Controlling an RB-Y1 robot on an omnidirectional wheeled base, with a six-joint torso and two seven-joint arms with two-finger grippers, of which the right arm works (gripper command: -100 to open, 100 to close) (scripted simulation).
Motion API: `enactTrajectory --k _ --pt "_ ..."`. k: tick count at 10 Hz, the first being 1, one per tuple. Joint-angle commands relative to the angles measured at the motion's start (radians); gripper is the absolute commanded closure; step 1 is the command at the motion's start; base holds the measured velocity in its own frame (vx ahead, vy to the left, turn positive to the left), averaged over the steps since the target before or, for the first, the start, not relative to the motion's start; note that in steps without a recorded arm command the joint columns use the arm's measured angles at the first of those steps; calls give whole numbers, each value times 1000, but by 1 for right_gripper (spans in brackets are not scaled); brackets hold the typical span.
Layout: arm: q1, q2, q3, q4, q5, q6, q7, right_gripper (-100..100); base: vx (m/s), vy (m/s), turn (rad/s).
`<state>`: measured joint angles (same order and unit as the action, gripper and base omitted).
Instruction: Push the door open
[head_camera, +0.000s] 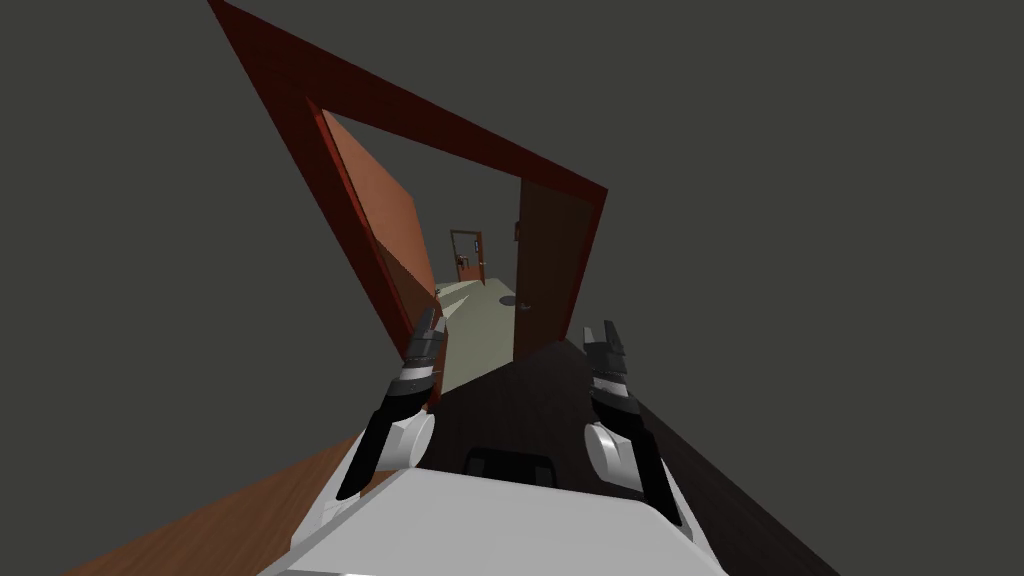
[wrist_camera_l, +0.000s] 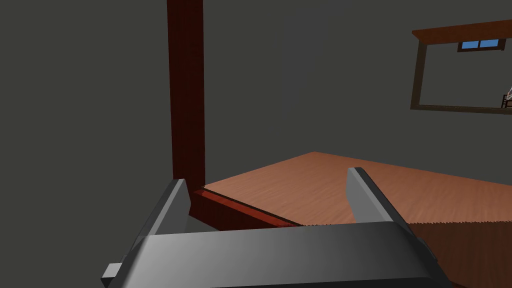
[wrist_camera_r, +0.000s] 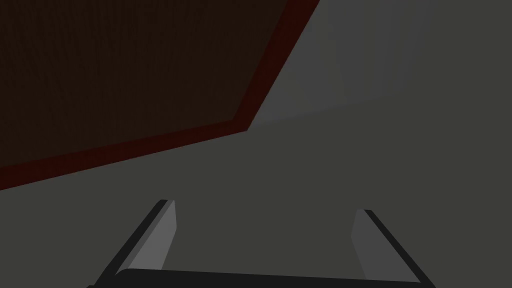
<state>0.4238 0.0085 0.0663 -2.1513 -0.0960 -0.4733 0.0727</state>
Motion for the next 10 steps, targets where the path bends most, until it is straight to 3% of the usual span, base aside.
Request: enactTrajectory --k 1,10 --pt "-12 -6 2 38 3 -11 -3 -100 103 -29 50" --pt "-91 -34 16 256 24 -55 -16 -100 83 -37 48"
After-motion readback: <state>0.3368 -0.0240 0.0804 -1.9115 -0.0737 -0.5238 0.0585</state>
